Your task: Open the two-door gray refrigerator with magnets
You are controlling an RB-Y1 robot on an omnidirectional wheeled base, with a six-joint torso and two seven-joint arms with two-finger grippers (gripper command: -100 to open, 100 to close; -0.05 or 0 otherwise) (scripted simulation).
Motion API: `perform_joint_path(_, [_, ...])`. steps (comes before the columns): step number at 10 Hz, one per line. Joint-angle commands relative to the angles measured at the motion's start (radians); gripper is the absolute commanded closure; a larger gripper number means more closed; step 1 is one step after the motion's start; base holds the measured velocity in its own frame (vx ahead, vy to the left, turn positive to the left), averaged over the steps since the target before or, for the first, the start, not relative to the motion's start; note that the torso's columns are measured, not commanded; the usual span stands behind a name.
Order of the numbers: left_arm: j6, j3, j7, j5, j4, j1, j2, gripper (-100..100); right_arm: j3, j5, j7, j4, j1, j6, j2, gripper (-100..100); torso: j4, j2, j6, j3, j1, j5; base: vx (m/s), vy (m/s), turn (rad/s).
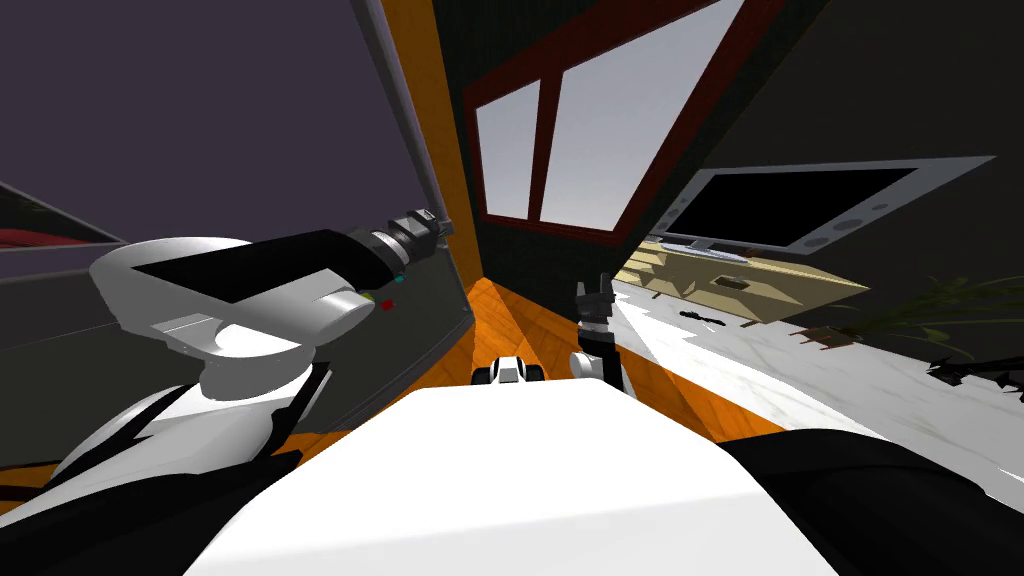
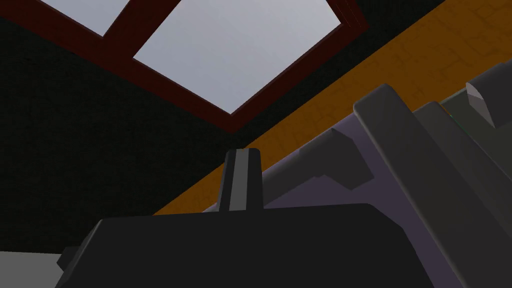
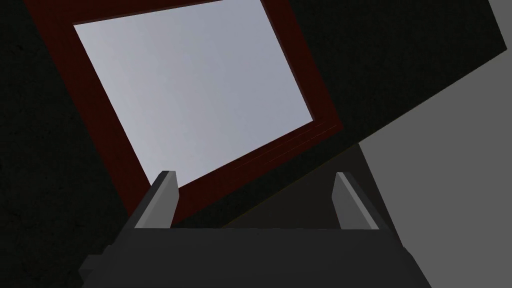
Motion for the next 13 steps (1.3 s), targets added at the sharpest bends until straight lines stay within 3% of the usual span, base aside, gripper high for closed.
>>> perform_joint_path(1, [-0.002, 0.001, -0.001, -0.002, 0.06, 0.0, -0.001, -100, 0.0, 0.0, 0.0, 0.0, 0.0, 0.0, 0.0, 0, -0.002, -0.005, 0.0, -0.004, 0.001, 0.001, 0.009, 0.001, -0.003])
perform_joint_path(4, [-0.012, 0.005, -0.006, -0.01, 0.132, -0.001, -0.005, -100, 0.0, 0.0, 0.0, 0.0, 0.001, 0.0, 0.0, 0, 0.001, 0.006, 0.0, 0.003, -0.003, -0.001, 0.058, 0.005, 0.0])
perform_joint_path(8, [-0.015, 0.031, -0.026, -0.031, 0.18, -0.021, 0.011, -100, 0.0, 0.0, 0.0, 0.0, 0.001, 0.0, 0.0, 0, 0.0, 0.003, 0.0, 0.0, -0.002, 0.0, 0.209, 0.002, 0.001])
perform_joint_path(10, [0.008, 0.047, -0.035, -0.033, 0.192, -0.041, 0.041, -100, 0.0, 0.0, 0.0, 0.0, 0.001, 0.0, 0.0, 0, 0.003, 0.011, 0.0, 0.006, -0.001, 0.0, 0.177, 0.028, -0.001])
perform_joint_path(12, [-0.002, 0.053, -0.033, -0.024, 0.185, -0.028, 0.036, -100, 0.0, 0.0, 0.0, 0.0, 0.001, 0.0, 0.0, 0, 0.003, 0.013, 0.001, 0.007, -0.003, -0.001, 0.061, 0.011, 0.001])
perform_joint_path(13, [-0.002, 0.052, -0.033, -0.024, 0.185, -0.028, 0.035, 100, 0.0, 0.0, 0.0, 0.0, 0.0, 0.0, 0.0, 0, 0.004, 0.015, 0.0, 0.009, -0.004, -0.001, 0.011, 0.002, 0.0])
